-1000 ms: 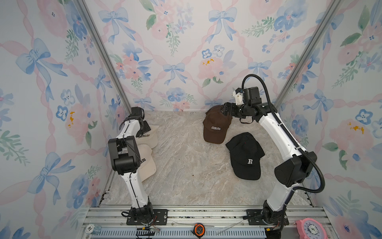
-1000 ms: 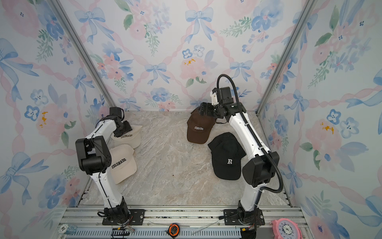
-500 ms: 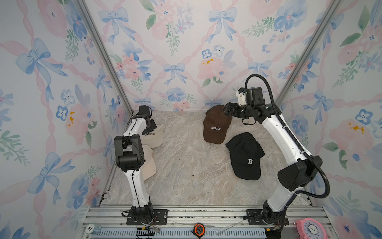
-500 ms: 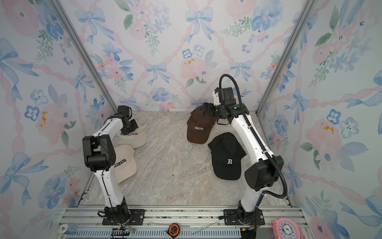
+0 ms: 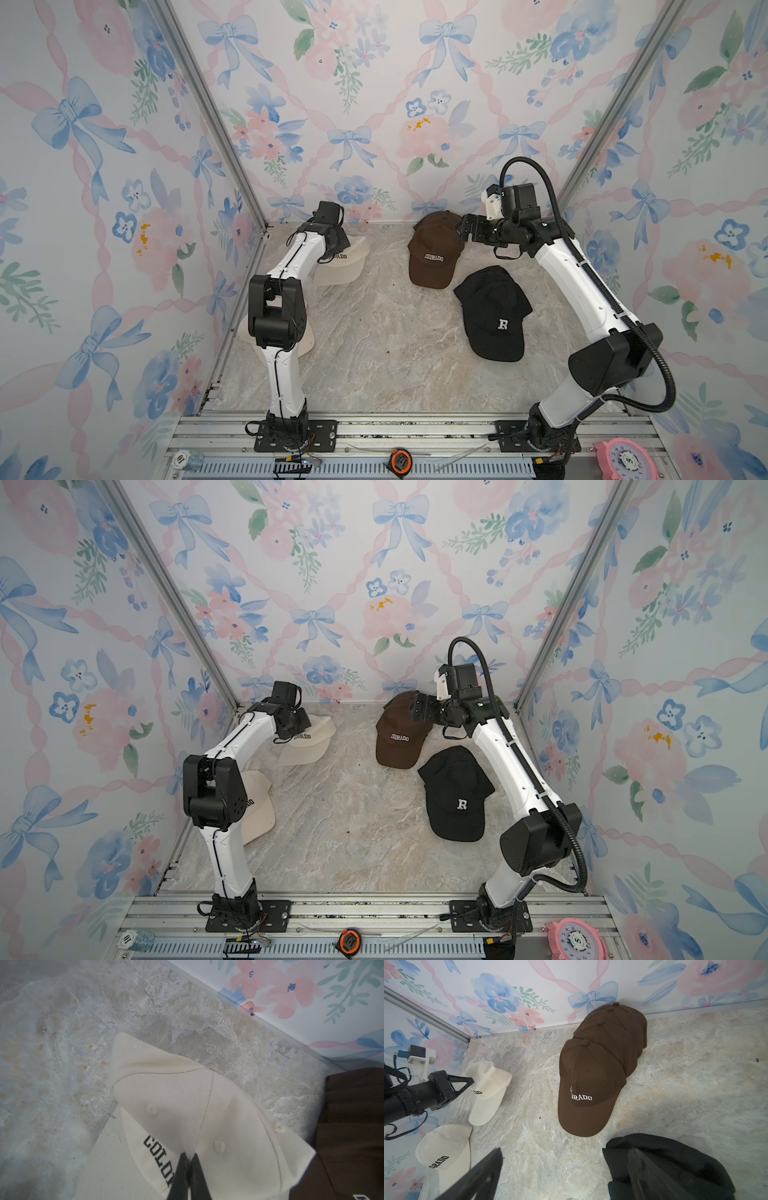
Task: Stack the baseball caps by color
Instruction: Pick up the baseball cap from the center of the board, then place the baseball cap at the center of the board.
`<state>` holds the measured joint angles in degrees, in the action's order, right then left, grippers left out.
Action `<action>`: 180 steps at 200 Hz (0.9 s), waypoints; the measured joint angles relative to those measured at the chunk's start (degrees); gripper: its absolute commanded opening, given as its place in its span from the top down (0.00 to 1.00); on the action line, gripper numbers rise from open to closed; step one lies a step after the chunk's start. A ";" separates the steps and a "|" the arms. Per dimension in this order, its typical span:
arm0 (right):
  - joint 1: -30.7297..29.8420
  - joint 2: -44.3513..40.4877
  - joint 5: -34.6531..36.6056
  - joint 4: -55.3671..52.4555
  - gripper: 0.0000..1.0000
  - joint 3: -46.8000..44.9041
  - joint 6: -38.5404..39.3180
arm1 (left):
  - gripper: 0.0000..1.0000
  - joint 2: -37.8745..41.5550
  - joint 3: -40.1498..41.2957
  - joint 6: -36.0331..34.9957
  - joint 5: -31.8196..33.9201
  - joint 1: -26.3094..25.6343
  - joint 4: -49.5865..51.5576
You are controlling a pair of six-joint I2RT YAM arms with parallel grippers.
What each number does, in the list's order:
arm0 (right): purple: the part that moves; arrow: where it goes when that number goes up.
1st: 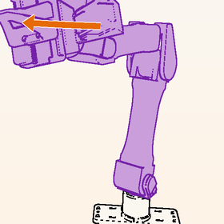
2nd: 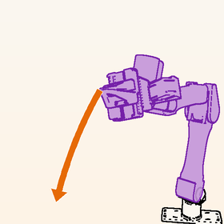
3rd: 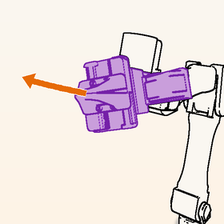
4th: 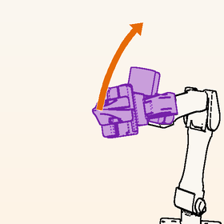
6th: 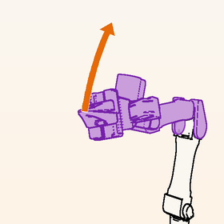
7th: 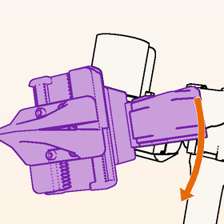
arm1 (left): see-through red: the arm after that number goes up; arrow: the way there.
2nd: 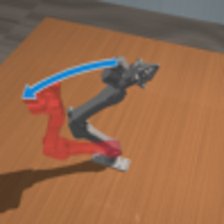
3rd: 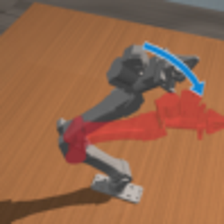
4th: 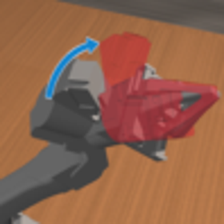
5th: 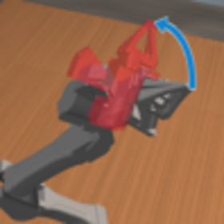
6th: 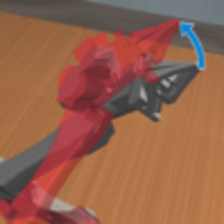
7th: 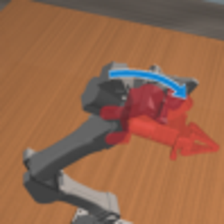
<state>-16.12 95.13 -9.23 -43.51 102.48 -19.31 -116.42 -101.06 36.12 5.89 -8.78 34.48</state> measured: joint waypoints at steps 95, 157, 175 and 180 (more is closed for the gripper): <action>0.44 -7.32 0.26 1.27 0.04 -5.44 -0.44 | 0.94 -6.43 2.40 4.26 0.68 -3.85 -0.09; 0.37 -8.61 0.48 1.31 0.04 -6.03 -1.29 | 1.00 -4.70 4.28 4.63 0.37 -4.52 0.04; 0.35 -8.63 0.48 1.31 0.04 -6.03 -1.27 | 1.00 -4.70 2.78 4.42 0.55 -4.52 0.22; 0.31 -8.63 0.50 1.29 0.04 -6.03 -1.29 | 1.00 -4.70 2.16 4.42 0.57 -4.52 0.28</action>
<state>-15.81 86.50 -8.73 -42.22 96.44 -20.60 -121.12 -98.89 40.53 6.46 -13.30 34.76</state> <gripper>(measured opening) 0.961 0.049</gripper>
